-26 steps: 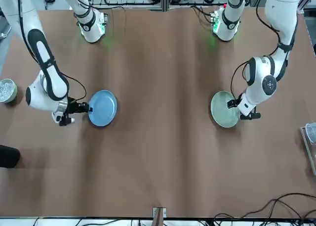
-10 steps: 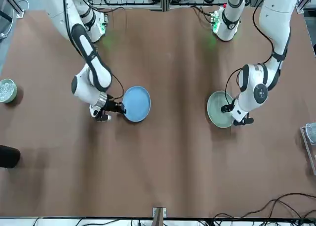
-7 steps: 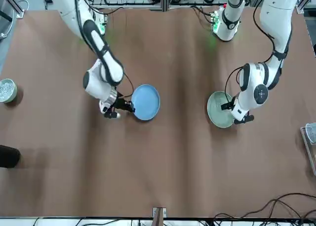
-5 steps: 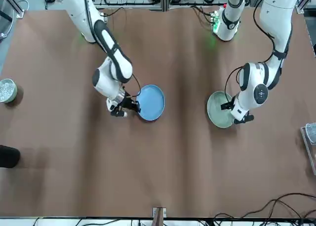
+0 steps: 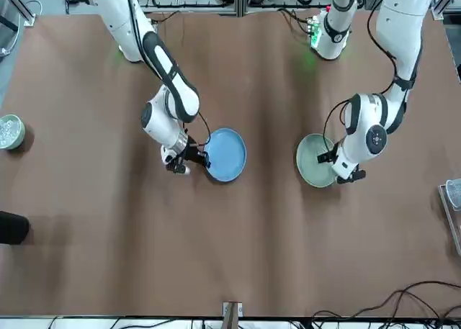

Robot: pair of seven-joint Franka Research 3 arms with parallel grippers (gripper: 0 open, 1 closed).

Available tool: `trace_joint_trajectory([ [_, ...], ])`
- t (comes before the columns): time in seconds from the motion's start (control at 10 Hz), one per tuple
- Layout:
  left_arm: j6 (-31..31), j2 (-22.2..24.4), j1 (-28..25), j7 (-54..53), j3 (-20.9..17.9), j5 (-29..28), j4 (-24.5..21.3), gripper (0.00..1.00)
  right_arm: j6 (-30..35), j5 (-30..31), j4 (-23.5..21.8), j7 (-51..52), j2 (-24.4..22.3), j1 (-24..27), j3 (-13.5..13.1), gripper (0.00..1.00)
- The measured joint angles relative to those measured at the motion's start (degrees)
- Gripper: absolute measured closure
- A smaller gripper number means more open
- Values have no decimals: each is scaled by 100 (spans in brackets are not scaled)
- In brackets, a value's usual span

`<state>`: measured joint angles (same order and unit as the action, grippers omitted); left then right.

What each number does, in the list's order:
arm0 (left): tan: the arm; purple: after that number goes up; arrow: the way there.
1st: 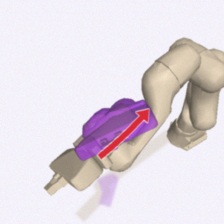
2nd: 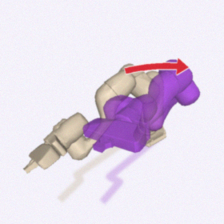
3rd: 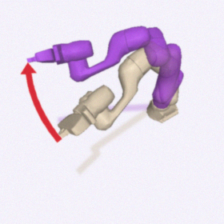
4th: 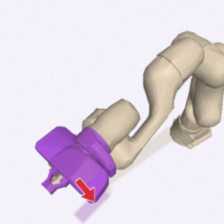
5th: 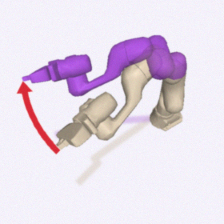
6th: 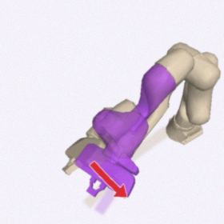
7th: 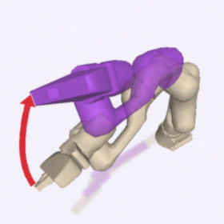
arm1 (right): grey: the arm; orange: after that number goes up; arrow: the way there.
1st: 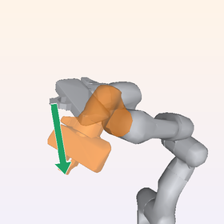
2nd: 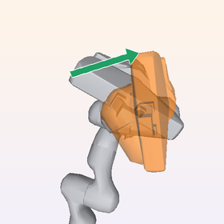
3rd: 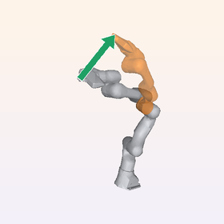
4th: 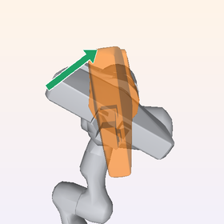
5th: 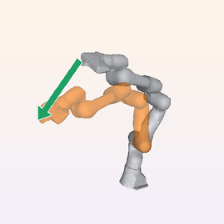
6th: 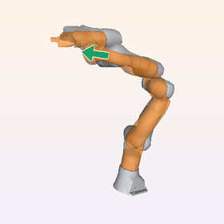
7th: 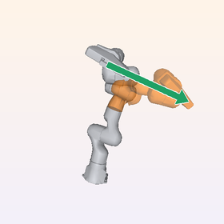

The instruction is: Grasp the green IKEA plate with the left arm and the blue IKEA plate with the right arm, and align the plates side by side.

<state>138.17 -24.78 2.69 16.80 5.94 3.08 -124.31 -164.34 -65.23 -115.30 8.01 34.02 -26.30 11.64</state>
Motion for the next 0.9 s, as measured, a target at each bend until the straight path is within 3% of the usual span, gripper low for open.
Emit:
trace_joint_trajectory([
  [0.6,0,-351,44,350,492,3,497,0,-357,-71,471,-814,290,-549,3,75],
  [0.9,0,-442,50,580,747,6,648,0,-365,-86,685,-952,404,-567,-9,75],
])
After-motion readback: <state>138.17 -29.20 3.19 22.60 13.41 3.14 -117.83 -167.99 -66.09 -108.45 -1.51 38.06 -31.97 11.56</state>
